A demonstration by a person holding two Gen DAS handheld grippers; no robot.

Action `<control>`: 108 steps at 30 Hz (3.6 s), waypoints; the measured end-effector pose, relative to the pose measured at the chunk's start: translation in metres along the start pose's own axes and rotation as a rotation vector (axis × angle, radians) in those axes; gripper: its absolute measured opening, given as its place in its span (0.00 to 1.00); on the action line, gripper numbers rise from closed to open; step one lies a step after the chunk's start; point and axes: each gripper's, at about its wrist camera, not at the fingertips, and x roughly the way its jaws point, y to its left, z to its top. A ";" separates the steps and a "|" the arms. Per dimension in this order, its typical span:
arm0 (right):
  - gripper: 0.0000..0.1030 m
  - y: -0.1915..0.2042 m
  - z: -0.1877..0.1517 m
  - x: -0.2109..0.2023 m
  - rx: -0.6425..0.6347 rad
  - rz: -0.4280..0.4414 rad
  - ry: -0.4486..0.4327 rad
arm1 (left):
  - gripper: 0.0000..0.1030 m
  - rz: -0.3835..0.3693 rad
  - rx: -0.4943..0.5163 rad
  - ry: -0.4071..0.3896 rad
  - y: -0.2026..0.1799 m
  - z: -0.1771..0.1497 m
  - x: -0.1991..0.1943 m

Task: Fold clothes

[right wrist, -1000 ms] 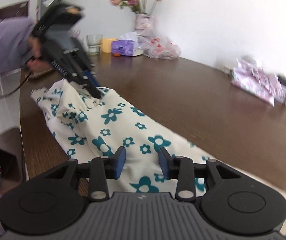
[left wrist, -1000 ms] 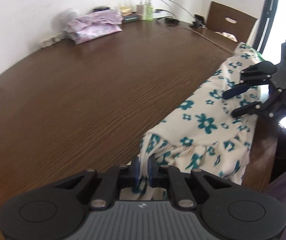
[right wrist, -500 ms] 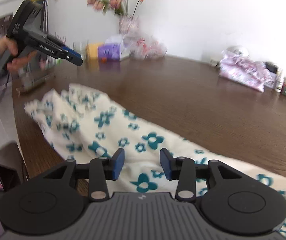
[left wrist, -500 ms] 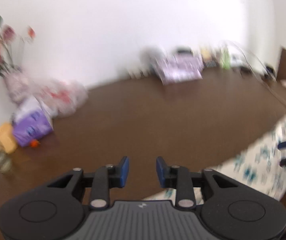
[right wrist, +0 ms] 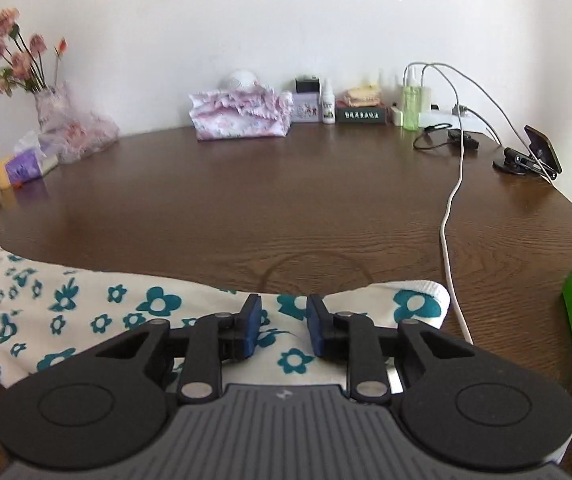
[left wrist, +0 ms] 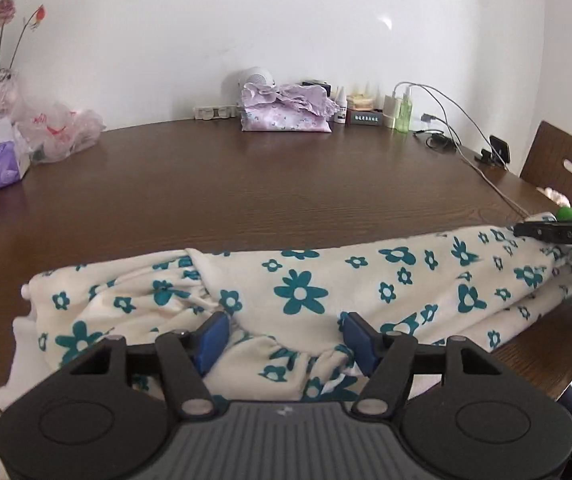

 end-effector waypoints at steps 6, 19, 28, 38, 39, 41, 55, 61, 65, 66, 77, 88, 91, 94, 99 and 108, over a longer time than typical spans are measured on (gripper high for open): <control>0.28 -0.016 0.001 -0.046 -0.013 0.079 -0.095 | 0.64 0.012 0.019 0.001 -0.001 0.004 0.004; 0.29 0.010 -0.015 -0.058 -0.079 0.006 -0.077 | 0.63 0.029 0.044 -0.002 -0.030 0.045 -0.015; 0.22 0.015 0.000 -0.024 -0.100 -0.026 0.082 | 0.60 -0.024 0.168 0.154 -0.090 0.061 0.040; 0.28 0.017 0.128 0.173 0.041 -0.045 0.107 | 0.58 0.116 0.163 0.137 -0.048 0.091 0.023; 0.28 0.011 0.132 0.165 0.118 0.011 0.096 | 0.60 0.136 0.156 0.139 -0.037 0.087 0.020; 0.33 0.002 0.130 0.140 0.219 0.122 0.052 | 0.61 0.155 0.132 0.146 -0.017 0.080 0.019; 0.35 0.060 0.090 0.144 -0.099 0.040 0.157 | 0.10 0.058 -0.049 0.159 -0.007 0.060 0.065; 0.31 0.049 0.120 0.178 -0.091 0.034 0.143 | 0.18 -0.159 -0.216 0.221 -0.046 0.079 0.066; 0.36 0.047 0.112 0.121 -0.061 0.118 0.128 | 0.59 -0.140 -0.176 0.132 -0.029 0.077 0.035; 0.36 0.050 0.102 0.102 -0.066 0.151 0.137 | 0.59 -0.130 -0.181 0.113 -0.026 0.071 0.029; 0.33 0.072 -0.004 -0.041 -0.357 0.345 0.054 | 0.24 -0.164 -0.128 0.121 -0.058 0.012 0.006; 0.39 0.069 -0.044 -0.095 -0.382 0.325 0.022 | 0.29 -0.278 -0.025 0.028 -0.090 -0.009 -0.031; 0.65 0.049 -0.044 -0.122 -0.434 0.355 -0.041 | 0.58 -0.288 0.126 -0.055 -0.092 -0.024 -0.052; 0.75 0.040 -0.057 -0.137 -0.540 0.349 -0.022 | 0.63 -0.306 0.227 -0.110 -0.096 -0.039 -0.065; 0.76 0.036 -0.087 -0.140 -0.609 0.382 0.019 | 0.69 -0.315 0.377 -0.185 -0.111 -0.062 -0.073; 0.70 0.074 -0.102 -0.121 -0.789 0.399 -0.138 | 0.67 -0.270 0.604 -0.226 -0.115 -0.087 -0.053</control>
